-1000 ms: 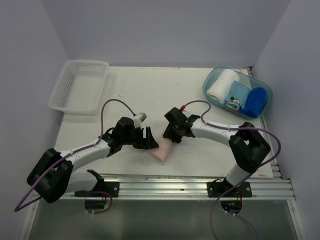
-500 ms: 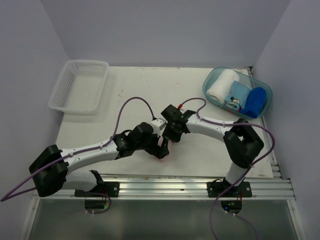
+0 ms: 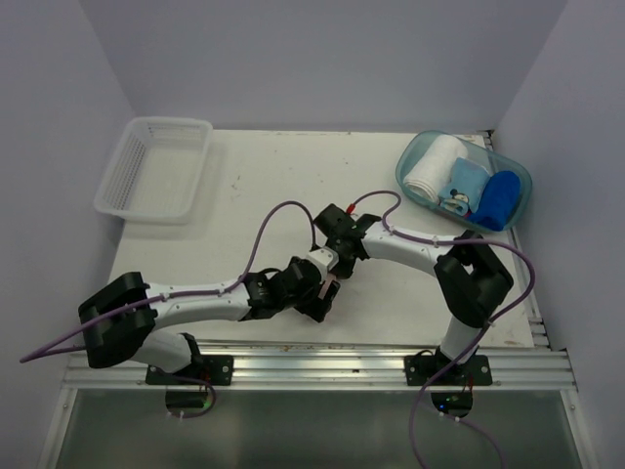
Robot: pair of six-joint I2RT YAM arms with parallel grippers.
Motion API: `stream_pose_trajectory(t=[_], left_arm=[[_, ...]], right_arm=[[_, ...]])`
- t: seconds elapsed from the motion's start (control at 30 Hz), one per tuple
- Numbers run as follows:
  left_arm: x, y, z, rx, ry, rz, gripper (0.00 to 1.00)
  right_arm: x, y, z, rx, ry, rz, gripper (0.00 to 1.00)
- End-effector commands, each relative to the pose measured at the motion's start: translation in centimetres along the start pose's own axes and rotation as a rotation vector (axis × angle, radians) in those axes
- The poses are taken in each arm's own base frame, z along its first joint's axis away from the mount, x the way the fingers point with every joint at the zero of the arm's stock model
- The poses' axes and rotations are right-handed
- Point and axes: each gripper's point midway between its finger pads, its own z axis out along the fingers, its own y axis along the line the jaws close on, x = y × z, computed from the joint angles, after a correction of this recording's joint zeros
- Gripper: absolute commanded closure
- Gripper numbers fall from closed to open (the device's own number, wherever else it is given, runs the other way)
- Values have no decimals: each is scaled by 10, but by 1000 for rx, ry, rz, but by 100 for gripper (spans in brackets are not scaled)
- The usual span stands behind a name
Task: Roll the towels
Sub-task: Roll the towel
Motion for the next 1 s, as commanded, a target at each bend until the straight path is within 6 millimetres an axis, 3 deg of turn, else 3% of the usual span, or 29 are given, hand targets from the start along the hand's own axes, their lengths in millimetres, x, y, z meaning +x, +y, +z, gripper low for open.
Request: stream_pose_trajectory(t=[0.0,0.27,0.43,0.47,0.5,0.63,0.8,0.97], left_arm=[[-12,0,7,-56,-28,-35,14],[1,6,15,-89,17,-28,32],[3,-10,8,70,28,-56,46],[-10,-18,2,146,-18,-78,47],[1,-30,-2,261,17,-104,47],[-15,-6,-5,314,-20,-221,48],[-13,-15,-4,377,7,-252,49],[-11,-17,1,389,25,-264,51]], right_arm=[[0,8,-4,-16,12,2,58],[0,9,-8,-30,18,22,58],[-4,12,-14,-93,21,27,40],[-3,7,-12,-105,25,21,36],[-6,13,-14,-153,14,25,30],[-13,9,-27,-213,-39,13,21],[-15,3,-38,-267,-82,13,19],[-9,2,-33,-270,-57,14,19]])
